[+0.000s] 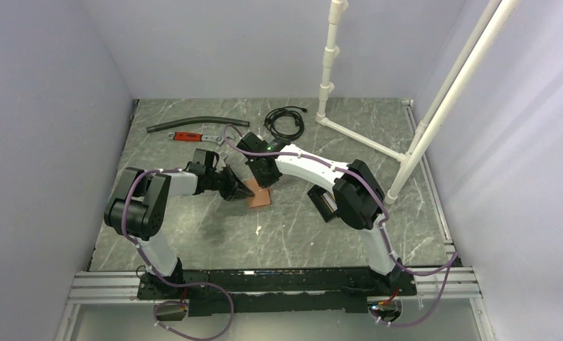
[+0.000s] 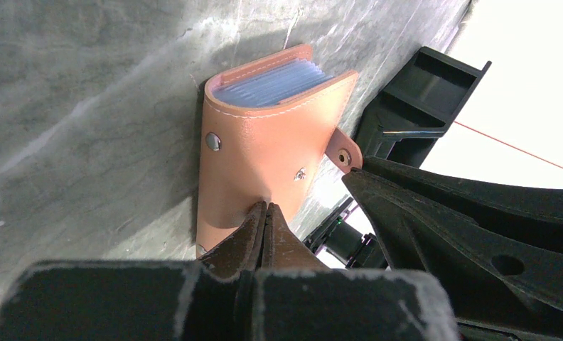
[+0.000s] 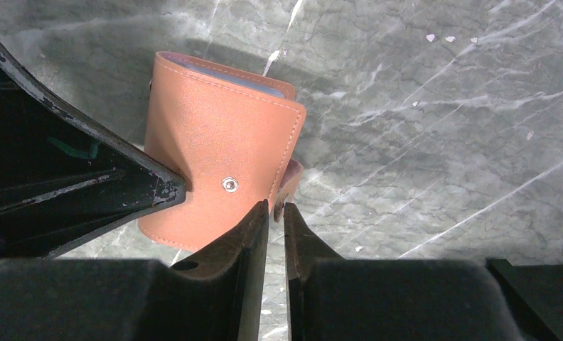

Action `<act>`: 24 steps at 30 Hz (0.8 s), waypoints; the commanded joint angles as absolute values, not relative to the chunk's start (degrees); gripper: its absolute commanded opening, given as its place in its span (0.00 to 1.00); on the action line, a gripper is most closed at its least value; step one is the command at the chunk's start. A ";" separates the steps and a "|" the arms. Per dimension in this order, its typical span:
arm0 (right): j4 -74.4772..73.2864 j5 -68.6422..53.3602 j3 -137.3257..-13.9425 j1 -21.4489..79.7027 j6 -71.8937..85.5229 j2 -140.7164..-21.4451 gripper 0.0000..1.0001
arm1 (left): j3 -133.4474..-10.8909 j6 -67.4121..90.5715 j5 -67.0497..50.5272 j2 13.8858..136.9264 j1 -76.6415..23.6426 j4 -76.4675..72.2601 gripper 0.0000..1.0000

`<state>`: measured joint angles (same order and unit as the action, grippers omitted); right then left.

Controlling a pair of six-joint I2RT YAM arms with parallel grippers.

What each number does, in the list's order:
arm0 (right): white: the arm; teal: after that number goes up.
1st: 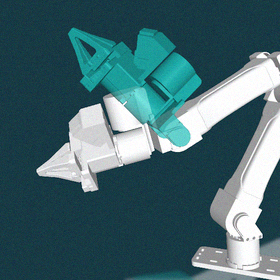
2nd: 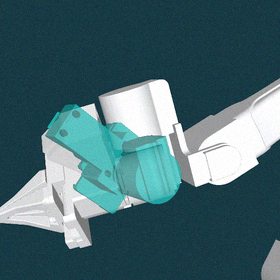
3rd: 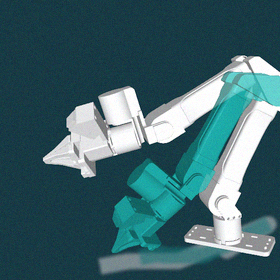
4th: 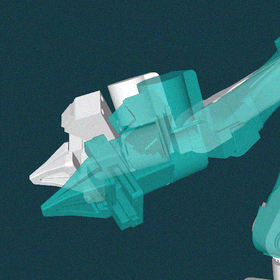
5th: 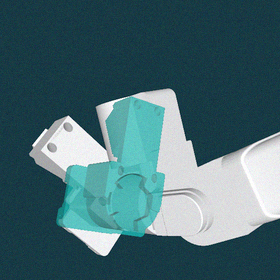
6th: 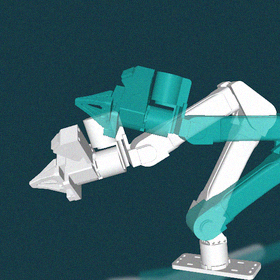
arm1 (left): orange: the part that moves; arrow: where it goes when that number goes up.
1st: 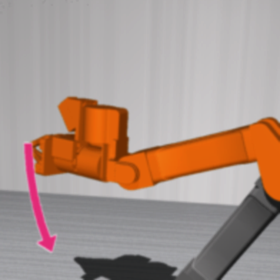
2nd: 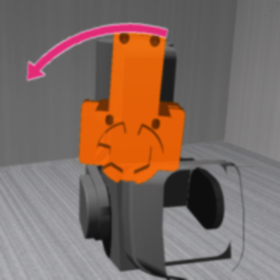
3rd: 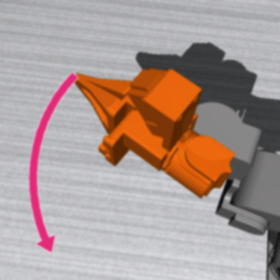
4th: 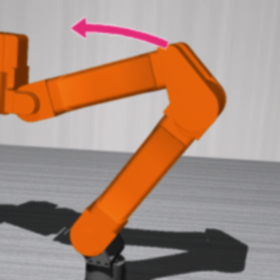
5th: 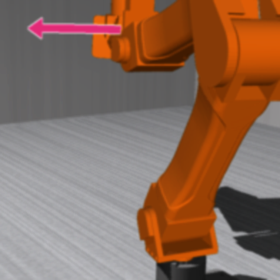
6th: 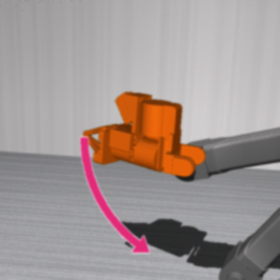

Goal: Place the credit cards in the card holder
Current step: Close the card holder at the center of the board.

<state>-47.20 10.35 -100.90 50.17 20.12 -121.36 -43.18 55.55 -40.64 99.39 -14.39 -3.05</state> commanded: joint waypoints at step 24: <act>-48.02 9.76 -103.11 50.19 19.69 -121.86 0.14 | -41.85 53.96 -36.29 100.83 -15.29 -3.92 0.01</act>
<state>-47.55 9.91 -100.99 50.17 20.01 -121.49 -42.98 55.55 -40.64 99.39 -14.50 -3.64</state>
